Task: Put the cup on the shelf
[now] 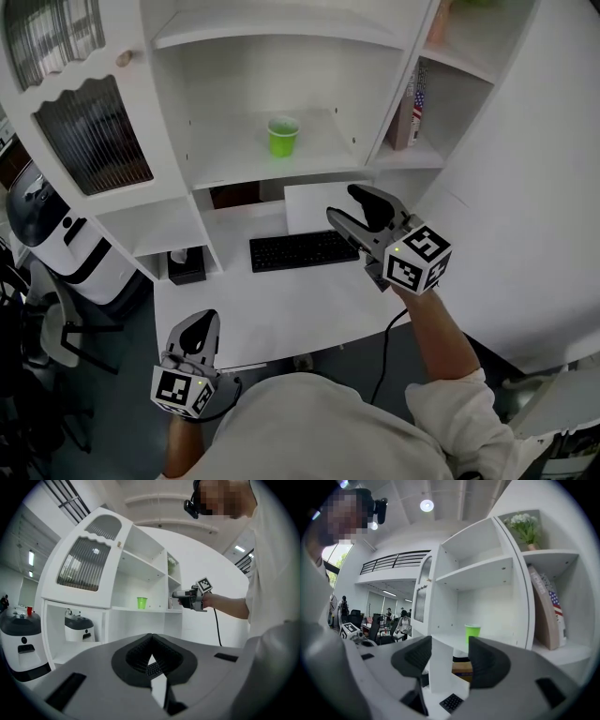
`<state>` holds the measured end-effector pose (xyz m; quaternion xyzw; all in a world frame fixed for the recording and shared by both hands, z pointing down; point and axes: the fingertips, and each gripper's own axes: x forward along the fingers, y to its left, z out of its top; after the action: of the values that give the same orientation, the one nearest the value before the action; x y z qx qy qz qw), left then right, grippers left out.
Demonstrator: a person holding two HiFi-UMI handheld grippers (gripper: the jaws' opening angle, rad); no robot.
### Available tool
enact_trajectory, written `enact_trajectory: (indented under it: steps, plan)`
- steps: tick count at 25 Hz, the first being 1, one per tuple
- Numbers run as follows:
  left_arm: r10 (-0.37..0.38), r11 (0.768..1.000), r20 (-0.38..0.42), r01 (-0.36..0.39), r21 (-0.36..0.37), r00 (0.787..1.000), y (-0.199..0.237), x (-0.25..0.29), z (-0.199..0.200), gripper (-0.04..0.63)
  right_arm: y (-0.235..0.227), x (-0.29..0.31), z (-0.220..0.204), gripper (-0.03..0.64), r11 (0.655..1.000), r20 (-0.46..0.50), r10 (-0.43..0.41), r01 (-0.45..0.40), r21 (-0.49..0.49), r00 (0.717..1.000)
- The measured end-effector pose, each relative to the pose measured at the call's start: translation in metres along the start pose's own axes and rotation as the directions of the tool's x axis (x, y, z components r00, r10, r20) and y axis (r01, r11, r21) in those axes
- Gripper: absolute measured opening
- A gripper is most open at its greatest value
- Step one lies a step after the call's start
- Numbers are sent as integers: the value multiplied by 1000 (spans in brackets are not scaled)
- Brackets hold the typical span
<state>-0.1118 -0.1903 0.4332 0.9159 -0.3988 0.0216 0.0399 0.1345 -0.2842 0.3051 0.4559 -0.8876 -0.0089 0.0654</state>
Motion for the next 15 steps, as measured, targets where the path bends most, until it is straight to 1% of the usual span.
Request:
enact_trajectory:
  steps: [10,15]
  plan:
    - [-27,1000,-9,27,5,1000,-10,7,-1,0,30,-50,-32,253,999,18,-38,38,14,999]
    - [-31,1000,-13,31,3,999,-14,9,1,0,41,-69,-50,249,997,27,-73,72,43,997]
